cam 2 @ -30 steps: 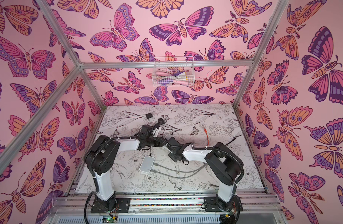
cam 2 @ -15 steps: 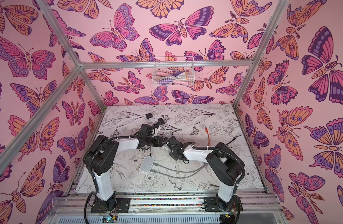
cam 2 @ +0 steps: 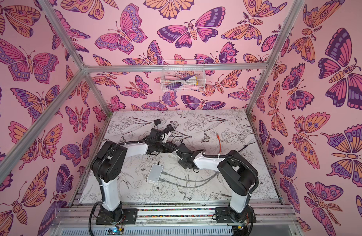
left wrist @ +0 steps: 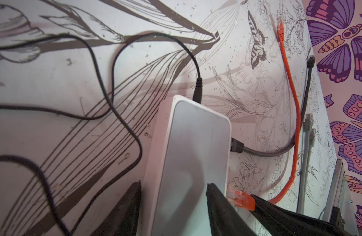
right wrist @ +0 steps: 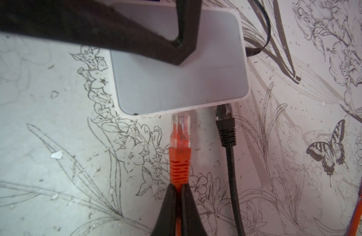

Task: Insert the plug into the switch port

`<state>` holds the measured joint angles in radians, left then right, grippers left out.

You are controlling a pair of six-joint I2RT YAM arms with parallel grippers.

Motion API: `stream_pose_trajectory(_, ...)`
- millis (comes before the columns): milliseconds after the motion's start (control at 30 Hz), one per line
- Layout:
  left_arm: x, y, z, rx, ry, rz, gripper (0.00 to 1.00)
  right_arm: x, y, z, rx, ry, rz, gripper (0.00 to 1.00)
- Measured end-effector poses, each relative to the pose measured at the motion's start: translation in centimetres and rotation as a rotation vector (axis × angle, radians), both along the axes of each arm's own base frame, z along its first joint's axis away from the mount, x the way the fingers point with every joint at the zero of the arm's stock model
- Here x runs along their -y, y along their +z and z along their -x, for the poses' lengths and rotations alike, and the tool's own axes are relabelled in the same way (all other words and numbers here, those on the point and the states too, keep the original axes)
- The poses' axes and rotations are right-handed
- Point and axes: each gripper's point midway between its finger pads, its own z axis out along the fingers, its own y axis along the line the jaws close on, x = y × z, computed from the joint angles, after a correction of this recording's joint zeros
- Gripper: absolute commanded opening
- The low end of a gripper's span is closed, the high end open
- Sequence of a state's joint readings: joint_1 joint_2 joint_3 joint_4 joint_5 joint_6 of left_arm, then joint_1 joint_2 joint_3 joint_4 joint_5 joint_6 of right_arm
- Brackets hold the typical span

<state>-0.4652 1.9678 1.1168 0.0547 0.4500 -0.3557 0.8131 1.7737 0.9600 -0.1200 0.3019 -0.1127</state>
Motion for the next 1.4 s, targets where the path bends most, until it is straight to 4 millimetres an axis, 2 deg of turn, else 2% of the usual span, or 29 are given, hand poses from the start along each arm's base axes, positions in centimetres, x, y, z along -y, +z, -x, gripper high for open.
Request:
stream_pose_trajectory(400,0.15,-0.07,-0.15,0.004,-0.003,0.002,0.54,-0.20,-0.78,-0.07,-0.020,0.004,0.014,0.00)
stream_pose_trajectory(1233,0.79,-0.28,0.07,0.053,-0.030,-0.010,0.51,-0.18,-0.64,-0.45,0.020,0.042,0.012,0.00)
stream_pose_trajectory(1400,0.94,-0.32,0.38,0.069,-0.041,-0.007,0.51,-0.12,-0.21,0.04,0.065,0.113,0.002,0.00)
